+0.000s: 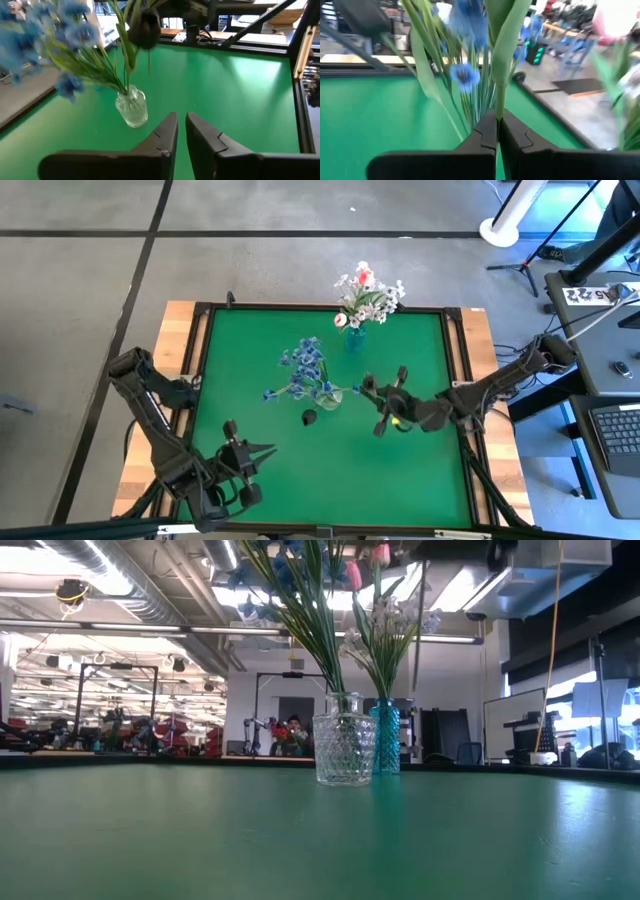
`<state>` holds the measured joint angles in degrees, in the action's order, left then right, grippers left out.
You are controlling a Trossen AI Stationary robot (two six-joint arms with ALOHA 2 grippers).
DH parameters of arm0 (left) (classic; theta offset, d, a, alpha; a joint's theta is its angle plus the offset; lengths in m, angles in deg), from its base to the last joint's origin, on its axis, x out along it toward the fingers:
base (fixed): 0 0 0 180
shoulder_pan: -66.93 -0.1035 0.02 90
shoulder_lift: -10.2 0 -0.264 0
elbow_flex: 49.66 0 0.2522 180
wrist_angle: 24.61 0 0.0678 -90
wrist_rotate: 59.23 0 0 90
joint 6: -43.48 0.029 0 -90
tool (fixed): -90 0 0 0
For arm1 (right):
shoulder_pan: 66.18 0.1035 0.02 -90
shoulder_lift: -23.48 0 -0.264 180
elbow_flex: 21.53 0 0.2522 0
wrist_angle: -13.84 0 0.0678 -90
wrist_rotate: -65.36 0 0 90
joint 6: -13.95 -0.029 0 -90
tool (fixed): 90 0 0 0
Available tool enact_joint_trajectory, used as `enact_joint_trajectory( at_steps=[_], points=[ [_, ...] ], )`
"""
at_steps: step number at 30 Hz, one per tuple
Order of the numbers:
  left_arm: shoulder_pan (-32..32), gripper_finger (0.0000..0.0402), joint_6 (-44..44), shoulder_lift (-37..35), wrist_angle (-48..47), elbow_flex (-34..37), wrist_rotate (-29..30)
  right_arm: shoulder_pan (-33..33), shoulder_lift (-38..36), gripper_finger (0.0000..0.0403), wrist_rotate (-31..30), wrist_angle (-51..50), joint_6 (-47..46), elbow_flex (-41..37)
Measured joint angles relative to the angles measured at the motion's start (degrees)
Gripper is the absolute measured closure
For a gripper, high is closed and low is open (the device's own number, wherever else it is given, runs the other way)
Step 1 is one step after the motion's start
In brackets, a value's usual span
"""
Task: Sort flowers into vase by color
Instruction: Put the black flowers into the transparent vase
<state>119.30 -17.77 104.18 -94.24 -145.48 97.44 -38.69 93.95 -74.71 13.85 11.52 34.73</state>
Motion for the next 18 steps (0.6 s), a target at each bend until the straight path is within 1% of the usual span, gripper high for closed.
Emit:
enact_joint_trajectory(
  at_steps=[2,5,6,8,10,12,14,16,18],
  points=[
    [0.4,0.0375,-0.2,0.0,2.9,3.1,0.3,-2.4,-1.1,0.0402,5.5,4.8,-0.3,-4.4],
    [0.0,0.0389,-0.1,-0.5,8.3,7.8,-1.5,-5.6,-2.1,0.0402,15.4,17.7,2.1,-10.6],
    [-0.4,0.0394,0.1,-0.8,10.2,9.5,-2.2,-6.6,-2.2,0.0402,17.7,21.6,2.9,-12.4],
    [-1.0,0.0399,0.5,-1.8,15.0,13.3,-2.8,-8.3,-2.2,0.0402,21.1,28.4,4.9,-15.2],
    [-2.1,0.0399,2.0,-2.5,20.5,17.1,-3.2,-9.9,-2.2,0.0402,22.6,33.8,6.3,-17.3],
    [-2.9,0.0399,4.4,-3.2,26.3,20.8,-4.9,-11.4,-2.2,0.0402,24.1,37.4,7.2,-18.4],
    [-4.3,0.0399,8.1,-3.6,33.9,24.2,-7.4,-12.9,-2.1,0.0402,27.3,38.9,7.2,-18.7],
    [-5.7,0.04,13.1,-4.1,42.3,28.0,-10.8,-14.3,-2.1,0.0402,31.0,39.2,7.3,-18.6],
    [-7.3,0.04,20.2,-4.1,54.0,31.9,-15.3,-15.2,-2.1,0.0402,33.0,39.2,7.2,-18.1]
  ],
)
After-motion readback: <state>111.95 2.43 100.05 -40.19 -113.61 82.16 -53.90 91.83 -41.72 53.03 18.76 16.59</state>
